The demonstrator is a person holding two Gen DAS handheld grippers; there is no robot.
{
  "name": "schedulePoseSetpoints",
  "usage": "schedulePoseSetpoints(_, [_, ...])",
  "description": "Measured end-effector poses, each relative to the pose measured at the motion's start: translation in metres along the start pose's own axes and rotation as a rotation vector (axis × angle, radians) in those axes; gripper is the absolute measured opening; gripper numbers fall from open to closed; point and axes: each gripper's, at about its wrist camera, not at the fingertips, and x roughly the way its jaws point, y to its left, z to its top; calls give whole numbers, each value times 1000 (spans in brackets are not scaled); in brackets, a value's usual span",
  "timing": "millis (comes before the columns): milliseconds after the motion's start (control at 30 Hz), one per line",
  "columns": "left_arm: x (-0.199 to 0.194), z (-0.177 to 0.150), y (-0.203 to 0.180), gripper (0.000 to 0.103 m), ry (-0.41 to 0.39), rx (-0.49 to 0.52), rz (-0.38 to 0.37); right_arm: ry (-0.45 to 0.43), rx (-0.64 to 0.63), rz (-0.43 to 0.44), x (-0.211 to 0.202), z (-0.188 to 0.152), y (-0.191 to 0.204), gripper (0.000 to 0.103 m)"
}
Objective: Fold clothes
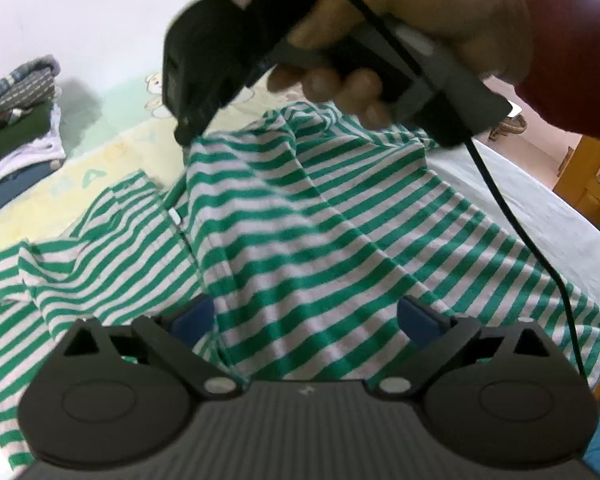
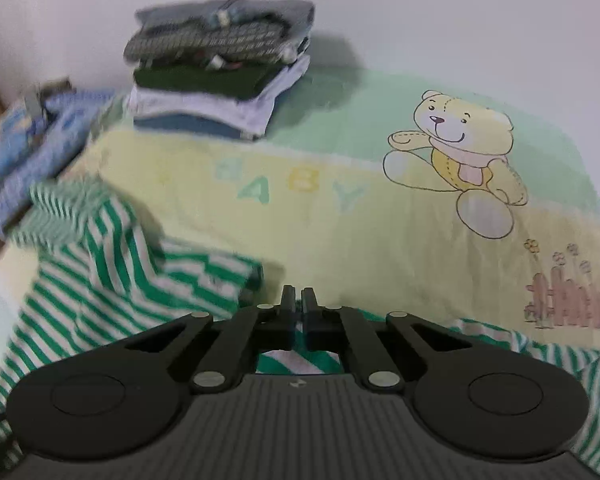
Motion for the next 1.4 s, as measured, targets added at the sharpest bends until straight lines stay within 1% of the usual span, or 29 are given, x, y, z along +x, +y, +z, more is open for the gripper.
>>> schedulePoseSetpoints(167, [6, 0, 4, 100, 30, -47, -3, -117, 176, 141, 4, 14, -14, 0])
schedulePoseSetpoints(200, [7, -1, 5, 100, 37, -55, -7, -110, 213, 152, 9, 16, -17, 0])
schedulePoseSetpoints(233, [10, -2, 2, 100, 46, -56, -4, -87, 212, 156, 12, 17, -17, 0])
schedulePoseSetpoints(300, [10, -3, 0, 100, 48, -50, 0, -56, 132, 133, 10, 15, -11, 2])
schedulePoseSetpoints(333, [10, -2, 0, 101, 47, -53, -6, -39, 92, 122, 9, 15, -8, 6])
schedulePoseSetpoints(400, [11, -2, -1, 101, 47, -60, -17, 29, 10, 97, 13, 10, -2, 13])
schedulePoseSetpoints(433, [13, -1, -2, 101, 49, -63, -23, 62, -31, 85, 14, 7, 1, 20])
schedulePoseSetpoints(533, [16, 2, -9, 101, 49, -55, -38, 112, -156, 29, 21, -2, 6, 18])
schedulePoseSetpoints(600, [17, 5, -12, 101, 48, -43, -46, 141, -194, 8, 23, -8, 3, 15])
schedulePoseSetpoints(633, [17, 6, -14, 101, 48, -38, -50, 143, -203, 11, 21, -12, 0, 12])
schedulePoseSetpoints(667, [18, 6, -15, 101, 50, -33, -53, 139, -212, 11, 19, -13, -1, 6])
schedulePoseSetpoints(733, [20, 5, -17, 101, 58, -31, -59, 116, -208, 6, 13, -14, -3, 5])
schedulePoseSetpoints(833, [21, 3, -21, 101, 66, -23, -68, 54, -140, 18, 5, -5, -8, 4])
schedulePoseSetpoints(867, [22, 3, -23, 101, 69, -20, -71, 31, -98, 33, 3, -1, -11, 4])
schedulePoseSetpoints(967, [23, 1, -28, 101, 75, -9, -79, -20, 52, 87, 6, 15, -20, 4])
schedulePoseSetpoints(1033, [25, 0, -31, 101, 79, -2, -84, -39, 168, 150, 14, 23, -25, 4])
schedulePoseSetpoints(1167, [24, -1, -33, 101, 89, 2, -82, 26, 218, 193, 41, 18, -22, 6])
schedulePoseSetpoints(1233, [21, -1, -32, 101, 92, -5, -80, 56, 243, 213, 53, 15, -21, 12])
schedulePoseSetpoints(1267, [17, -2, -32, 101, 85, -3, -71, 36, 261, 214, 48, 13, -25, 17])
schedulePoseSetpoints(1333, [6, -4, -29, 101, 68, 1, -43, -29, 309, 209, 29, 10, -39, 21])
schedulePoseSetpoints(1367, [2, -6, -26, 101, 63, -5, -29, -55, 294, 191, 17, 9, -43, 21])
schedulePoseSetpoints(1400, [-1, -8, -22, 101, 58, -11, -16, -67, 249, 170, 4, 7, -43, 22])
